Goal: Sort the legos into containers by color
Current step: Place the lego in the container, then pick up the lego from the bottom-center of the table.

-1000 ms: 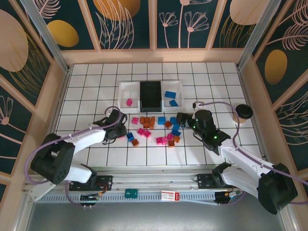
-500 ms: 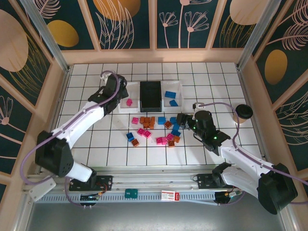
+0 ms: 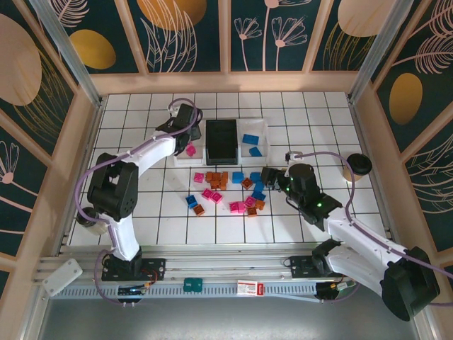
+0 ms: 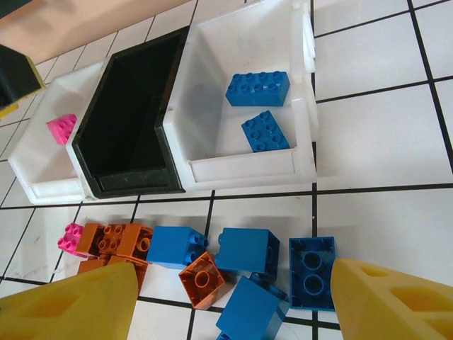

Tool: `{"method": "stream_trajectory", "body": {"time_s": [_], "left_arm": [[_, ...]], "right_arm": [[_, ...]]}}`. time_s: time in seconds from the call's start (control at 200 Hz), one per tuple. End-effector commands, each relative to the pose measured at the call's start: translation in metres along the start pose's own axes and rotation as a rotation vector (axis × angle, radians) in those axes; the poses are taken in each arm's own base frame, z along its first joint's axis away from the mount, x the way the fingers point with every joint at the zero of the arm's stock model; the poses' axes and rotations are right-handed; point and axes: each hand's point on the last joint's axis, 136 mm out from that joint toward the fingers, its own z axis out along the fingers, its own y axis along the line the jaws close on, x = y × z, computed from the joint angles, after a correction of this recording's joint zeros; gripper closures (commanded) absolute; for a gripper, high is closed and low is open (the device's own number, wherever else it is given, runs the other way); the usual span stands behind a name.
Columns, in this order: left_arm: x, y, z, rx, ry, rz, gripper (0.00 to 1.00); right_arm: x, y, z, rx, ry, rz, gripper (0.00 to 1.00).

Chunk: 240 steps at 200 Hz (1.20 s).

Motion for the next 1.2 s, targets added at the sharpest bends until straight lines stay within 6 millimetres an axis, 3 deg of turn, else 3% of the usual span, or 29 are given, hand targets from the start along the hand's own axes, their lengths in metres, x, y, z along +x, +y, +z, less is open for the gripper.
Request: {"method": "stream_trajectory", "body": {"time_s": [0.0, 0.095, 0.12, 0.295, 0.39, 0.526, 0.731, 0.866, 1.021, 1.196], "left_arm": [[-0.023, -0.011, -0.029, 0.084, -0.043, -0.025, 0.36], [-0.007, -0.011, -0.045, 0.152, -0.006, -0.033, 0.33], [-0.010, -0.012, -0.060, 0.187, -0.019, -0.041, 0.33], [0.051, -0.004, -0.105, 0.275, 0.027, 0.002, 0.20], [0.089, 0.005, -0.124, 0.328, 0.062, 0.002, 0.12], [0.118, 0.027, -0.141, 0.368, 0.075, -0.048, 0.04], [0.133, 0.057, -0.155, 0.357, 0.048, -0.085, 0.02], [0.142, 0.081, -0.155, 0.272, 0.049, -0.112, 0.03], [0.129, 0.094, -0.171, 0.254, -0.012, -0.150, 0.01], [0.107, 0.109, -0.197, 0.240, -0.091, -0.174, 0.01]], "right_arm": [[-0.003, -0.006, -0.003, 0.024, -0.018, 0.000, 0.27], [-0.001, -0.003, -0.002, 0.007, -0.009, -0.004, 0.27], [0.000, -0.002, -0.001, 0.002, -0.003, -0.005, 0.27], [0.018, 0.013, 0.004, -0.073, 0.079, -0.033, 0.27], [0.041, 0.030, 0.007, -0.122, 0.171, -0.084, 0.27], [0.073, 0.053, 0.012, -0.132, 0.258, -0.183, 0.27], [0.104, 0.096, 0.021, -0.161, 0.323, -0.323, 0.28], [0.115, 0.143, 0.027, -0.241, 0.319, -0.413, 0.28], [0.130, 0.194, 0.043, -0.319, 0.329, -0.488, 0.27], [0.146, 0.229, 0.070, -0.350, 0.353, -0.525, 0.26]]}}
